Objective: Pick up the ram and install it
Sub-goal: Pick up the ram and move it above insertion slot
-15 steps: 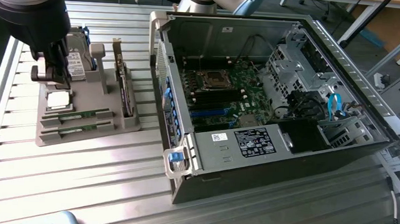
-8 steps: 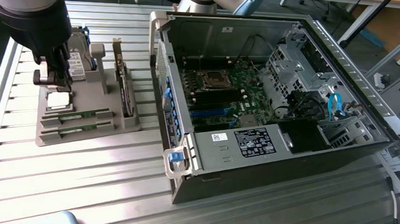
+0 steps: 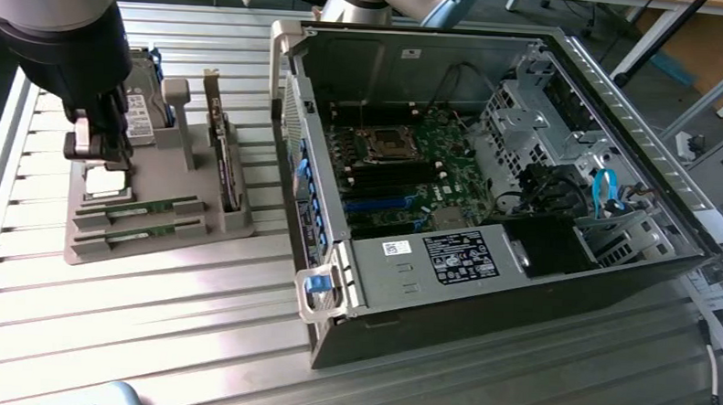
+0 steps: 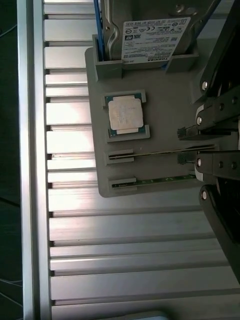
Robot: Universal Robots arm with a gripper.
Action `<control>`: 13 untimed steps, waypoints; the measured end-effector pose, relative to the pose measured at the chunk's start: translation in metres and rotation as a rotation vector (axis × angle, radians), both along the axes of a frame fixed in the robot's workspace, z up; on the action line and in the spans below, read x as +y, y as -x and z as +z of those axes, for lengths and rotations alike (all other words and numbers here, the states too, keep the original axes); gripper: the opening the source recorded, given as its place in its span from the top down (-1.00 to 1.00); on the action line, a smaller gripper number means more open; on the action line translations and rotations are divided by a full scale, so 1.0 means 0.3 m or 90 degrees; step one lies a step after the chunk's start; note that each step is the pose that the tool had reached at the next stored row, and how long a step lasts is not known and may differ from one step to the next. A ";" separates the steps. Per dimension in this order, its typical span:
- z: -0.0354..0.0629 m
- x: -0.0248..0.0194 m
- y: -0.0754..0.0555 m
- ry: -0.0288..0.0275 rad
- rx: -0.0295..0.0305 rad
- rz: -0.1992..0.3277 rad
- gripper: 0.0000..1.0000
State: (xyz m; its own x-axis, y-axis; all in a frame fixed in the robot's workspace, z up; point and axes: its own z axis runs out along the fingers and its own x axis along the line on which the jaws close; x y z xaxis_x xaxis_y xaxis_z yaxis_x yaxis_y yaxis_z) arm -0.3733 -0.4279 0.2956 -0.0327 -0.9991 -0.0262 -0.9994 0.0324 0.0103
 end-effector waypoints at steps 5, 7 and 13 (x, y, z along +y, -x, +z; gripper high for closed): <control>-0.016 0.000 0.000 0.0001 0.0001 0.000 0.53; -0.022 0.000 0.000 0.0001 0.0001 0.000 0.53; -0.039 0.000 0.000 0.0001 0.0001 0.000 0.53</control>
State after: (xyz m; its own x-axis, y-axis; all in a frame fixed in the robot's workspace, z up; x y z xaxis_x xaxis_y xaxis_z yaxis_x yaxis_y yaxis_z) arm -0.3733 -0.4280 0.2838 -0.0327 -0.9991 -0.0260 -0.9994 0.0324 0.0104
